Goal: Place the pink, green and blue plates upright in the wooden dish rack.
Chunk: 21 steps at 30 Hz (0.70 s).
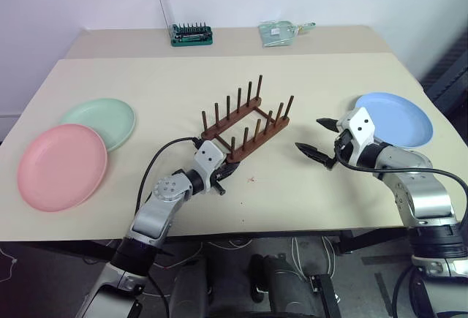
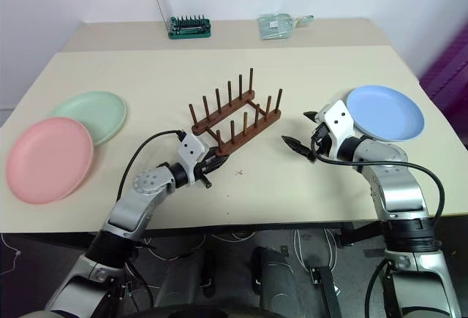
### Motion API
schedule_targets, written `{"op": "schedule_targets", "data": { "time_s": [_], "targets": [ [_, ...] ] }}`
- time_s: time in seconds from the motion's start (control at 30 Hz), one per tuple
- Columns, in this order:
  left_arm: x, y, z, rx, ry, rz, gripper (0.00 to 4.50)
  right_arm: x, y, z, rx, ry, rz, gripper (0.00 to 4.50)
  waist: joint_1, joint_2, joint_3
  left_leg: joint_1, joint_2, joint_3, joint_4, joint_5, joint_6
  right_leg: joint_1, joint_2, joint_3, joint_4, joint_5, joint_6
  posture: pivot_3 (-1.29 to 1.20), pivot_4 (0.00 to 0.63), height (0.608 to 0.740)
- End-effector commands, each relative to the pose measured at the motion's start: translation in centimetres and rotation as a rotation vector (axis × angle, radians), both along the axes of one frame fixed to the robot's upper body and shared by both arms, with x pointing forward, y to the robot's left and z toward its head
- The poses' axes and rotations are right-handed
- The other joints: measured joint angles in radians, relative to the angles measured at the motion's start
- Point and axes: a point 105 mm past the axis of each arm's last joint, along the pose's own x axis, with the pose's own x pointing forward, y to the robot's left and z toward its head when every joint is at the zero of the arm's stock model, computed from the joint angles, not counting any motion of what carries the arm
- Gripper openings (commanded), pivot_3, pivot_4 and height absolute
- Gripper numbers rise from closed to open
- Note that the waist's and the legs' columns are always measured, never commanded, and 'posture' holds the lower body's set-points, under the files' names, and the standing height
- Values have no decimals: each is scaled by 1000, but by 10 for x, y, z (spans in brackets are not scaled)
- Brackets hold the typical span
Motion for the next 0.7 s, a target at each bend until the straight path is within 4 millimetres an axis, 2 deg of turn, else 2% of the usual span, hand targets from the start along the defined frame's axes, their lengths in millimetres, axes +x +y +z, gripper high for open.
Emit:
{"op": "schedule_targets", "data": {
  "time_s": [0.03, 0.13, 0.17, 0.27, 0.4, 0.53, 0.7],
  "targets": [
    [-7, 6, -9, 62, 16, -116, 738, -12, 6, 0, -74, 10, 70, 4500, -3, 0, 0, 0, 0, 0, 0, 0, 0, 0, 0, 0, 0, 0, 0, 0, 150, 730],
    [-12, 6, -3, 119, 3, -301, 738, -18, 9, -8, -94, 34, 97, 4500, -2, 0, 0, 0, 0, 0, 0, 0, 0, 0, 1, 0, 0, 0, 0, 0, 150, 730],
    [-3, 6, 1, 110, 22, -327, 738, -18, 9, -10, -96, 36, 91, 4500, -1, 0, 0, 0, 0, 0, 0, 0, 0, -1, 1, 0, 0, 0, 0, 0, 150, 730],
    [14, 3, 11, 94, 30, -385, 738, -18, 4, -12, -100, 32, 68, 4500, 6, 0, 0, -1, 0, 0, 1, 0, 0, -1, 0, -1, 0, 0, 0, 0, 150, 730],
    [25, 1, 9, 168, 4, -453, 738, -20, -3, -13, -107, 24, 39, 4500, 4, 0, 0, -2, -1, 0, 1, -1, 2, 0, -1, -1, -2, 0, 1, 0, 150, 730],
    [34, -3, 14, 126, 19, -468, 738, -24, -5, -15, -109, 20, 23, 4500, 2, -1, 0, -2, -1, 0, 1, -2, 4, 0, -1, -1, -2, 0, 1, 0, 150, 730],
    [45, 2, 12, 120, 16, -400, 3203, -25, -7, -16, -119, 5, -8, 4500, 0, -1, 0, -2, -1, 0, 1, -2, 4, 0, -1, -1, -2, -1, 2, 0, 150, 730]
  ]
}}
